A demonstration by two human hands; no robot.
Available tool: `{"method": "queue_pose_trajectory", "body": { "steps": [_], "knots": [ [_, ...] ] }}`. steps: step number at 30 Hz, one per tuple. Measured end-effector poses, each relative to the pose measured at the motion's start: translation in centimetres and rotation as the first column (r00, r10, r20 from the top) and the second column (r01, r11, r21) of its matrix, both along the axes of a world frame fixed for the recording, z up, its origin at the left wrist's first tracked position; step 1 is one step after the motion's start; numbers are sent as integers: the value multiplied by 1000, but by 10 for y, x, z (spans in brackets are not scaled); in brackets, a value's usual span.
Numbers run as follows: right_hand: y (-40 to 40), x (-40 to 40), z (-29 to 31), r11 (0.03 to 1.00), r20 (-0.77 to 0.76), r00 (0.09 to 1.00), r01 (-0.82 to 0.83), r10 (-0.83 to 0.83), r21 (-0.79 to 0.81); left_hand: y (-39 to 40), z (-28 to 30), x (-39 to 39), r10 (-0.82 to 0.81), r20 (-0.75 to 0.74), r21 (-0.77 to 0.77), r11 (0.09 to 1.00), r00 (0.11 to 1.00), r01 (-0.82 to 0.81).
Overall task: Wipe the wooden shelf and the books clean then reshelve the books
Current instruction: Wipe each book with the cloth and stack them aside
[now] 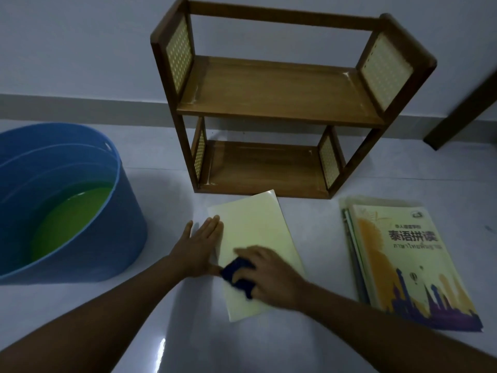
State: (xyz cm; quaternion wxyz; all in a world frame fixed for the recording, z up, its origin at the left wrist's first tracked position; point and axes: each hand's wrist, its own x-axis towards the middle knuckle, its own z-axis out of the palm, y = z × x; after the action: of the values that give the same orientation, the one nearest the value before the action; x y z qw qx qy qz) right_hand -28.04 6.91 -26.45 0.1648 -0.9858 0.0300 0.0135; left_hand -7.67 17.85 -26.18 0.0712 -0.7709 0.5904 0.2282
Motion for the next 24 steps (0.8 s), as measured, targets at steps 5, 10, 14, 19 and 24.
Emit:
{"method": "queue_pose_trajectory", "body": {
  "steps": [5, 10, 14, 19, 24],
  "knots": [
    [-47, 22, 3, 802, -1, 802, 597, -597, -38, -1, 1, 0, 17, -9, -14, 1000, 1000, -17],
    [20, 40, -2, 966, 39, 966, 256, -255, -37, 0, 0, 1, 19, -47, -54, 998, 999, -22],
    [-36, 61, -2, 982, 3, 986, 168, -168, -89, 2, 6, -3, 43, -69, -97, 994, 997, -50],
    [-85, 47, 2, 855, -44, 861, 497, -508, -147, 1, 10, -5, 78, -62, -56, 995, 995, -81],
    [45, 8, -9, 980, 30, 980, 196, -195, -16, 4, 4, 0, 38, -59, -79, 996, 998, -43]
  ]
}}
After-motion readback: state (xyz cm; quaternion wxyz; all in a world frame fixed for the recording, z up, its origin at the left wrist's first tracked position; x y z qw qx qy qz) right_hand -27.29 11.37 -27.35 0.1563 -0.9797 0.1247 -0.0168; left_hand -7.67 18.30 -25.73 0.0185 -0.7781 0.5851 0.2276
